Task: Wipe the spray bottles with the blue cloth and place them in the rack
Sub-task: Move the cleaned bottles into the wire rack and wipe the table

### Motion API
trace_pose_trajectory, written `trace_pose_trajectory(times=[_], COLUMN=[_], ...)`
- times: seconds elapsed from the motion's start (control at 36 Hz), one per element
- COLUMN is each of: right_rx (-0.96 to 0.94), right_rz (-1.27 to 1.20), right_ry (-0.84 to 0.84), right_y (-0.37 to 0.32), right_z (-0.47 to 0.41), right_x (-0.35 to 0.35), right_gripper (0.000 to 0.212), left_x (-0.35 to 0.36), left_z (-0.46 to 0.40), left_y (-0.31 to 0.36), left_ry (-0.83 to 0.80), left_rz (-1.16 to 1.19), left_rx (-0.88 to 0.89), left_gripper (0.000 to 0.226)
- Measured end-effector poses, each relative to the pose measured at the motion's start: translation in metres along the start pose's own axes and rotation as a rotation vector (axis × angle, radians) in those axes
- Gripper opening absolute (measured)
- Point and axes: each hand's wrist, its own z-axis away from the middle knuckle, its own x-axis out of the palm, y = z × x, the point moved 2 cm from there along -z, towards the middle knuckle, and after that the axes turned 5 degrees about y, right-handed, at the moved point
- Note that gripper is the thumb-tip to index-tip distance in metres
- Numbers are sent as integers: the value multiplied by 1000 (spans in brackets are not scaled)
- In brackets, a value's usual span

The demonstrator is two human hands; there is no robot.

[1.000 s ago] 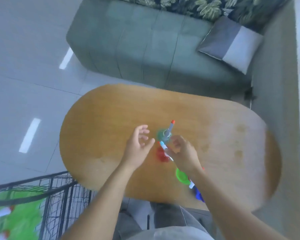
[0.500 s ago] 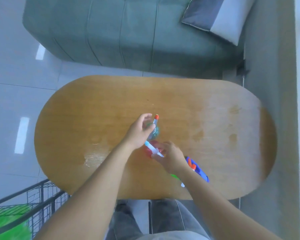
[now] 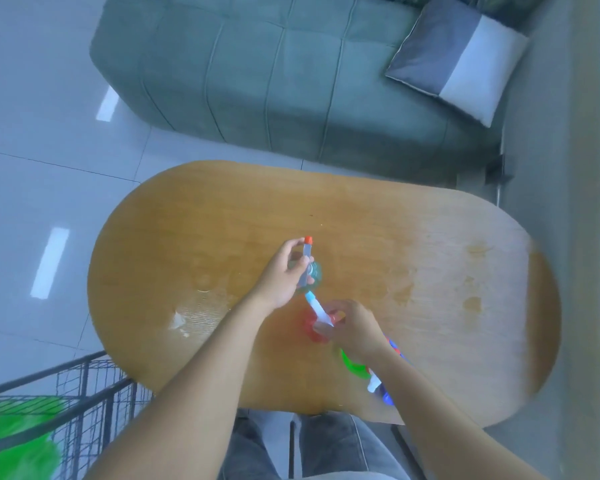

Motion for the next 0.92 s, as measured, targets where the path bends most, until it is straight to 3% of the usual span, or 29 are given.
trace_pose_trajectory(times=[0.31,0.64,0.92], right_rx=[-163,-414,-576], right_rz=[-120,-11,144], right_ry=[-4,-278,-507], right_y=[-84,-198,-240], right_z=[18,87,181], right_x=[23,128,220], right_gripper=[15,12,8], left_x=[-100,-190,-206], left_z=[103,264,383], left_y=[-24,-95,-178], left_ry=[301,714,966], left_rz=[139,383,681], left_rx=[45,76,70], left_gripper=[51,51,55])
